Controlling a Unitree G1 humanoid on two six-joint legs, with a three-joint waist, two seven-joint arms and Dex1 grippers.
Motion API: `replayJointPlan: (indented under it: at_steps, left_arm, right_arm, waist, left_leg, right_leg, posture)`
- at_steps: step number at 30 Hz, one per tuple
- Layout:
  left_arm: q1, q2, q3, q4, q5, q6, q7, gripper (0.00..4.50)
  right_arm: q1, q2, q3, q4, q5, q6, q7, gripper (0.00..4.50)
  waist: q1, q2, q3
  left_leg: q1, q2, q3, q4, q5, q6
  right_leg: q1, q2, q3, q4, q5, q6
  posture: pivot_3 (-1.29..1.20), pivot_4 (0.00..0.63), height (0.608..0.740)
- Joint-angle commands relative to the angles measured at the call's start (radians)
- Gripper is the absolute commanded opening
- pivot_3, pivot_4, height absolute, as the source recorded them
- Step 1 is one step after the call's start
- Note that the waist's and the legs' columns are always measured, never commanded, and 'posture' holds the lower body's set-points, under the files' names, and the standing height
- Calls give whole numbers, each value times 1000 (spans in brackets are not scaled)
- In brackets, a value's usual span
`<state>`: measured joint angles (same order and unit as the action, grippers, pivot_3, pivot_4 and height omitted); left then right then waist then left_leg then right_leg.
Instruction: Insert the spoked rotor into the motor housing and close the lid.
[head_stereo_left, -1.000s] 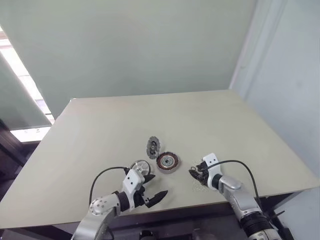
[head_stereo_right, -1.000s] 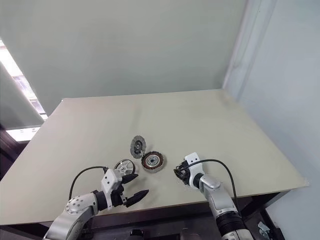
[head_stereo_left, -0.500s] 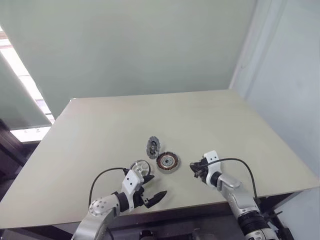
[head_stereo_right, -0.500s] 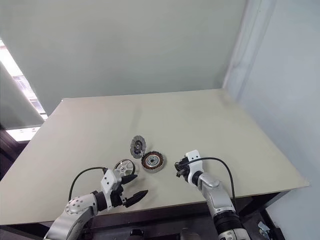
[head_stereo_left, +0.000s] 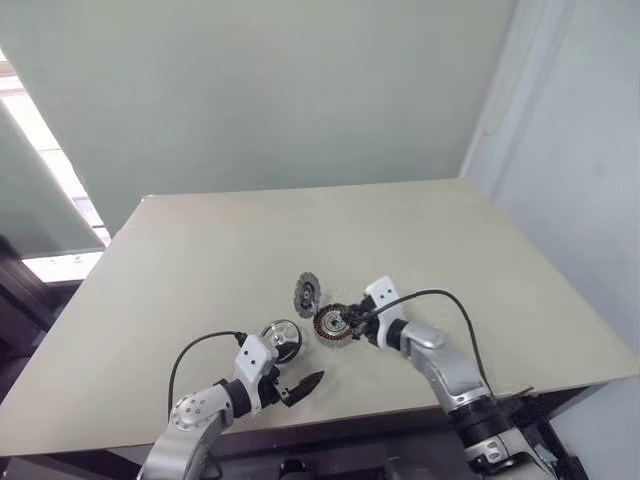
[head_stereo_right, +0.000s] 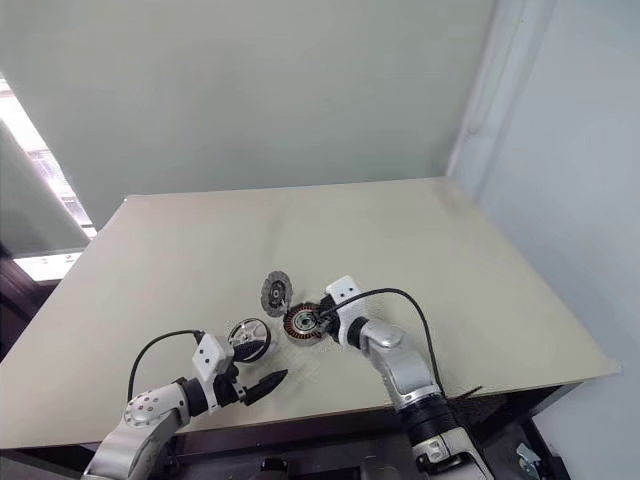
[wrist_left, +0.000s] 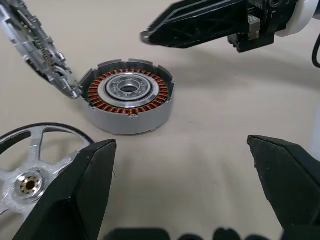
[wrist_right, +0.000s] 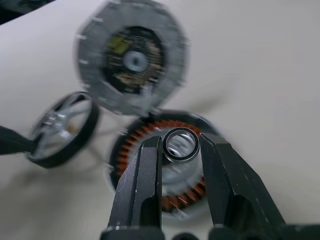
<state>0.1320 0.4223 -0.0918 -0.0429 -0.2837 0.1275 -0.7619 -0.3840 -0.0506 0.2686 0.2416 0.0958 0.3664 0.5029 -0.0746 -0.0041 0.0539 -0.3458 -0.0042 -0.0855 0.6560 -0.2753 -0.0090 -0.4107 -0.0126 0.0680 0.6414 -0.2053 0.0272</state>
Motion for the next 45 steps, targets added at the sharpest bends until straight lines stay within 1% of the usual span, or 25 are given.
replayJointPlan:
  at_steps: [1,30,45]
  left_arm:
    - [-16,-2,26,-10,-1,-27,6,4500]
    - [-3,10,38,-27,0,-32,21,4500]
    - [-8,12,35,-29,3,-29,20,4500]
  right_arm:
    - [-42,18,11,13,-16,-8,-5,805]
    - [-129,76,-14,287,-54,-119,-48,805]
    - [-138,85,-22,317,-62,-124,-33,805]
  waist:
    - [0,0,0]
    - [-1,1,0]
    - [-2,1,1]
  left_leg:
    - [0,0,0,0,0,0]
    - [0,0,0,-1,0,0]
    - [0,0,-1,-1,0,0]
  right_leg:
    - [0,0,0,0,0,0]
    - [0,0,0,0,0,0]
    - [0,0,0,0,0,0]
  posture:
    - [0,0,740]
    - [0,0,740]
    - [0,0,740]
